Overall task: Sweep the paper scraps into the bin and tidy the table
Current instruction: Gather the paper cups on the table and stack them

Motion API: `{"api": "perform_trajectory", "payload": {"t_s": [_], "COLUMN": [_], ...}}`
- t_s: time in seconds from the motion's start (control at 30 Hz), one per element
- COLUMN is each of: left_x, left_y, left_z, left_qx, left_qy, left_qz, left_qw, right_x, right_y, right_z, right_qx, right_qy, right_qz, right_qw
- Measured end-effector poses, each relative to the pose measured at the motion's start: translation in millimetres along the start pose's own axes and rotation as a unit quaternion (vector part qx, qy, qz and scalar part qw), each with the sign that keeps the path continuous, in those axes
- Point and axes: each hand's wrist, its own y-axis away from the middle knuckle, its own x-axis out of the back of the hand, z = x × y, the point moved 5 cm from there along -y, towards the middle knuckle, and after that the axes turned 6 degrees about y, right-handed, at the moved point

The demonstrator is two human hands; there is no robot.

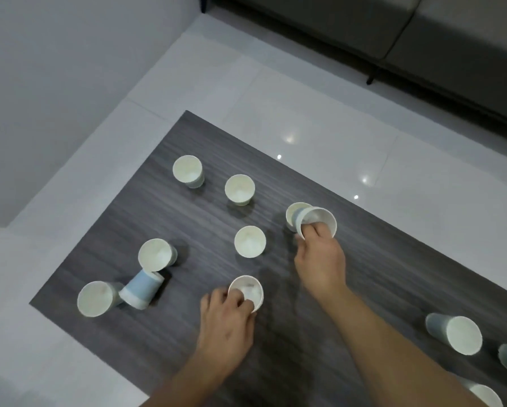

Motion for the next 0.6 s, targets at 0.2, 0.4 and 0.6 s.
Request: {"api": "perform_trajectory", "payload": {"t_s": [0.2, 0.4, 0.6], "left_x": [14, 11, -1], "left_y": [30, 38, 33], "left_z": [-64, -91, -100], "left_qx": [0.005, 0.050, 0.078], "left_qy": [0.077, 0.133, 0.142], "left_qz": [0.030, 0.015, -0.003], "left_qw": [0.997, 0.990, 0.987], "right_x": [0, -11, -15], "right_y": [-20, -25, -30], "right_z": [-20, -32, -38], "right_qx": [-0.101, -0.139, -0.180], "right_qy": [0.034, 0.041, 0.044], "right_qz": [0.034, -0.009, 0.013], "right_qw": [0.994, 0.989, 0.983]}}
